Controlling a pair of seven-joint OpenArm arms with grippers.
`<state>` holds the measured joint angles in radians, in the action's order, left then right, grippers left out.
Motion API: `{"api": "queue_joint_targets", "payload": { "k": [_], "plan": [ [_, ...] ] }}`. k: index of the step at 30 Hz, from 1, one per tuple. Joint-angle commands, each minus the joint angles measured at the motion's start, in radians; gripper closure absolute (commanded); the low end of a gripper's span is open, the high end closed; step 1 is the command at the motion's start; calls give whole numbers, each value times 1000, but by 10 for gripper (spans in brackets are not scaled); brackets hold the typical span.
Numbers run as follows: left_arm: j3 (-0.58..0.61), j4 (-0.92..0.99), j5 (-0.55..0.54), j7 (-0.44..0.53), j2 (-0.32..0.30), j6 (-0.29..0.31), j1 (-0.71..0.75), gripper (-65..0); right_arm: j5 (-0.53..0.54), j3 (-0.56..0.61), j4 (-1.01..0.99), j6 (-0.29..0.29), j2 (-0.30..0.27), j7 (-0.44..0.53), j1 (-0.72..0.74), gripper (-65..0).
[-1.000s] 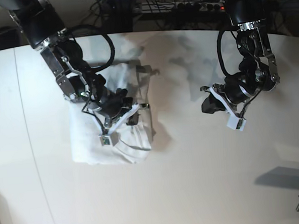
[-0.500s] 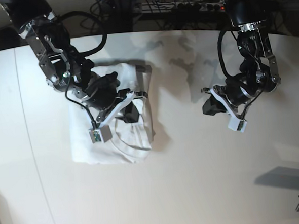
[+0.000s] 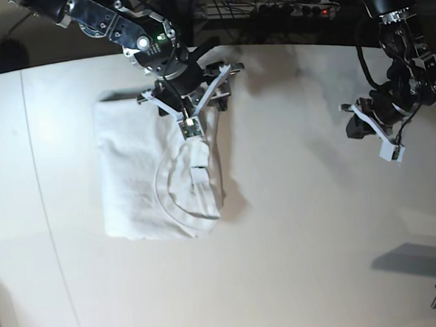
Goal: Fold the T-shirt properly
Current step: 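Smooth the collar edge of the folded shirt with the right gripper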
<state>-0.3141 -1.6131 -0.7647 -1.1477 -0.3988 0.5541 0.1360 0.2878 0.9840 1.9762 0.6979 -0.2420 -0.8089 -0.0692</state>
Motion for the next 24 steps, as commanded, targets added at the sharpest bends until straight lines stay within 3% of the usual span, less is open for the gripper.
{"api": "queue_joint_targets", "payload": {
  "k": [1,22,24],
  "plan": [
    [-1,-17,-29,38,-21,8,-2,0,-9,-4,16,0,3,18,6,-373],
    [7,-13,-29,54,-19,8,11,0,-11,-10,-87,0,-1,19,102,-350],
    [7,-11,-29,54,-19,8,9,0,-11,-10,-87,0,-1,19,102,-318]
  ]
}}
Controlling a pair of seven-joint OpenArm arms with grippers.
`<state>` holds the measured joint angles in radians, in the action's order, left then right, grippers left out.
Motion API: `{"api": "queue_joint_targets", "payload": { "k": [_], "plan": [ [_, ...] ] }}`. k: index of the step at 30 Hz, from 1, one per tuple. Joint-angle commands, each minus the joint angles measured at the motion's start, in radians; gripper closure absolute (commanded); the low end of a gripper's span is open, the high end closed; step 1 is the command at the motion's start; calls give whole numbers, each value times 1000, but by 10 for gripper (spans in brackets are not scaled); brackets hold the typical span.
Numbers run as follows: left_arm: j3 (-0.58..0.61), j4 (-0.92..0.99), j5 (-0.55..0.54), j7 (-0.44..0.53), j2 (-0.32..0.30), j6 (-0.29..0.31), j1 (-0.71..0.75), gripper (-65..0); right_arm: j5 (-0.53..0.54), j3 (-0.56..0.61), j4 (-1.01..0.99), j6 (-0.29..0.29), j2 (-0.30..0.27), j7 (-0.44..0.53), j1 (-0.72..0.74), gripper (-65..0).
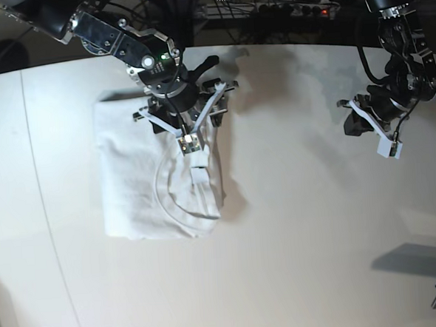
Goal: Fold the T-shirt properly
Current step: 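Smooth the collar edge of the folded shirt with the right gripper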
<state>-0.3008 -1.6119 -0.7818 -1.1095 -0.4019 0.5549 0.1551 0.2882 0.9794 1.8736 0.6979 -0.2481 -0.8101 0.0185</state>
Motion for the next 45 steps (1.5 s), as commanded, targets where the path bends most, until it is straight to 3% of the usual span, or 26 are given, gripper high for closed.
{"api": "queue_joint_targets", "payload": {
  "k": [1,4,6,17,29,39,45],
  "plan": [
    [-7,-12,-12,16,-16,7,-12,0,-11,-6,16,0,5,21,14,-276],
    [-7,-11,-12,16,-16,7,-12,0,-11,-6,16,0,5,21,14,-107],
    [-7,-11,-12,16,-16,7,-12,0,-11,-6,16,0,5,21,13,-41],
    [-7,-9,-12,18,-16,7,-16,0,-8,2,97,0,3,15,-18,-6],
    [-7,-9,-12,18,-15,7,-18,0,-5,8,108,0,10,15,-84,-6],
    [-7,-9,-14,18,-15,7,-18,0,-8,43,99,0,28,16,-45,-15],
    [-7,-9,-15,18,-15,7,-16,0,-4,49,110,0,56,15,-70,-199]
  ]
}}
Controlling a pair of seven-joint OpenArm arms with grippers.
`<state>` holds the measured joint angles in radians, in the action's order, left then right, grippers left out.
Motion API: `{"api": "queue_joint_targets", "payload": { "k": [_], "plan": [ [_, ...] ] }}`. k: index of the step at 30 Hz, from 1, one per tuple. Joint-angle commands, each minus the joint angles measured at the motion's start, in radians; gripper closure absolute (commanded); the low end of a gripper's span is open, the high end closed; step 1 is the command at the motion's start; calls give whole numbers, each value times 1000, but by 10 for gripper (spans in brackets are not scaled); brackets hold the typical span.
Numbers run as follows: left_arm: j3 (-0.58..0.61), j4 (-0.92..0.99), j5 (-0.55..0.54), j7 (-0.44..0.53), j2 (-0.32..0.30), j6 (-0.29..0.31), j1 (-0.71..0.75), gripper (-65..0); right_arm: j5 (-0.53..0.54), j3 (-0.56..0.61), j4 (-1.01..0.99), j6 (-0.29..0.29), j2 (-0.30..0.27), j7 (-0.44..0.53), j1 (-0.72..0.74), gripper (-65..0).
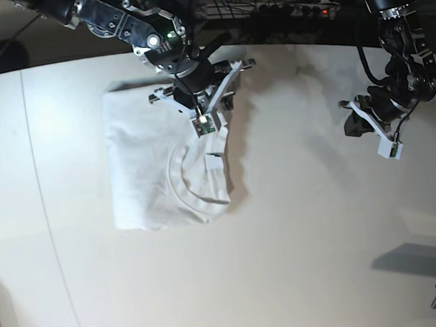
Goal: Fold the T-shirt properly
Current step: 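Smooth the collar edge of the folded shirt with the right gripper, then move both grippers onto the shirt's edges and pinch them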
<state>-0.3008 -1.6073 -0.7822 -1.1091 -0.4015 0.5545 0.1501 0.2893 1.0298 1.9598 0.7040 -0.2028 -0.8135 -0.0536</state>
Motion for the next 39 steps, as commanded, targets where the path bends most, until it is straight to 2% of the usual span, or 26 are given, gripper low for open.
{"api": "queue_joint_targets", "payload": {
  "k": [1,4,8,13,15,18,19,20,23,25,28,32,36,39],
  "plan": [
    [-7,-14,-15,17,-15,8,-11,0,-5,-1,25,-6,13,21,-2,-219],
    [-1,-24,-18,17,-6,9,-17,0,-5,1,39,-6,19,24,-10,-222],
    [71,-63,-18,19,3,9,-71,0,-11,-9,43,-6,10,50,14,-222],
    [157,-229,-16,19,29,9,-126,0,-6,-69,43,-6,-74,130,88,-221],
    [176,-273,-16,19,52,9,-155,0,-5,-115,43,-6,-99,150,107,-177],
    [209,-290,-18,19,108,9,-215,0,-5,-194,43,-6,-108,156,125,-28],
    [229,-287,-13,19,129,16,-240,0,-5,-228,43,-6,-108,156,126,0],
    [260,-282,-12,21,154,26,-269,0,-5,-268,42,-6,-108,156,126,0],
    [334,-261,-10,21,232,59,-330,0,-5,-405,39,-97,-106,158,99,-7],
    [366,-216,-10,31,280,69,-353,0,-5,-483,39,-134,-102,159,80,-7],
    [447,-153,39,125,322,69,-358,0,-5,-572,39,-188,-102,159,56,-7],
    [569,-78,185,235,330,63,-352,0,-5,-670,39,-263,-102,159,36,-7],
    [592,-6,277,251,332,63,-326,0,-5,-739,37,-358,-102,159,30,-7],
    [592,22,323,251,324,63,-323,0,-5,-761,37,-395,-100,161,42,-9]
  ]
}}
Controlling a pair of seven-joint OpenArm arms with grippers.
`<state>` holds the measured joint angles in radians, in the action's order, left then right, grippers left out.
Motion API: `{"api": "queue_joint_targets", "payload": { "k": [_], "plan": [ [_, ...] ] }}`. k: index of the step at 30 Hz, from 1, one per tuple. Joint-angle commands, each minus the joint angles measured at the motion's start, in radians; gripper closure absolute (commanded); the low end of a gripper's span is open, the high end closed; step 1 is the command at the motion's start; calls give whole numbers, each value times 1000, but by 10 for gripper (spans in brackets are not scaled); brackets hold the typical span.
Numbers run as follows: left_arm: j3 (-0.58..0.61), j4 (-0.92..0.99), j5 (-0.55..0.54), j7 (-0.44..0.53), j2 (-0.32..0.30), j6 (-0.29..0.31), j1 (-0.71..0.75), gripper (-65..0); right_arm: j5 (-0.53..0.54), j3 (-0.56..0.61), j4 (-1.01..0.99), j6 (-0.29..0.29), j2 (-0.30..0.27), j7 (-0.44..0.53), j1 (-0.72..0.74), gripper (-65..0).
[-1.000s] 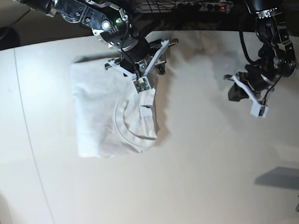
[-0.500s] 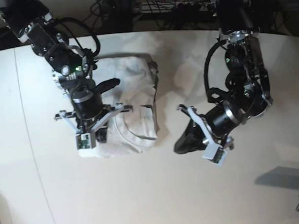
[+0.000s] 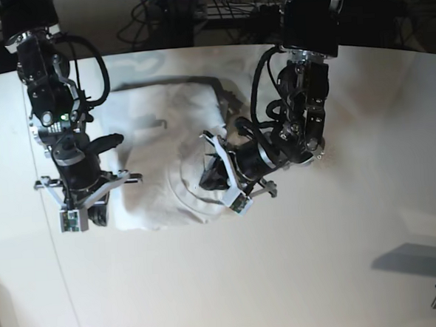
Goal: Fold the T-shirt properly
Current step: 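Move both grippers onto the shirt's edges and pinch them, then hold the shirt with the left gripper and tug its edge with the right gripper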
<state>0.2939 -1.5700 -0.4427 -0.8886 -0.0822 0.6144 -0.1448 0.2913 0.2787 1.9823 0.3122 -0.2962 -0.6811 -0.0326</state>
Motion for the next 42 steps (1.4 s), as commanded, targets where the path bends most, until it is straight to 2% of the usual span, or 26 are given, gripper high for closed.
{"api": "queue_joint_targets", "payload": {
  "k": [1,4,14,22,27,33,37,42],
  "plan": [
    [-3,-7,-1,30,5,3,-28,0,-7,-8,15,-8,-7,31,27,-9],
    [-3,30,49,30,9,3,-29,0,-7,-6,13,-51,-4,77,30,-9],
    [6,148,84,32,32,3,-59,0,-7,-16,-59,-285,105,96,58,-9],
    [0,156,84,32,29,3,-59,0,-7,-28,-169,-296,119,102,110,-9],
    [0,156,84,32,29,3,-59,0,-7,-26,-285,-298,119,186,112,-9],
    [0,158,84,32,26,3,-59,0,-7,-28,-473,-373,119,295,110,-9],
    [0,162,86,32,25,3,-59,0,-10,-28,-552,-377,105,355,118,-9],
    [1,230,86,32,25,3,-65,0,-10,-26,-565,-379,45,401,118,-9]
  ]
}}
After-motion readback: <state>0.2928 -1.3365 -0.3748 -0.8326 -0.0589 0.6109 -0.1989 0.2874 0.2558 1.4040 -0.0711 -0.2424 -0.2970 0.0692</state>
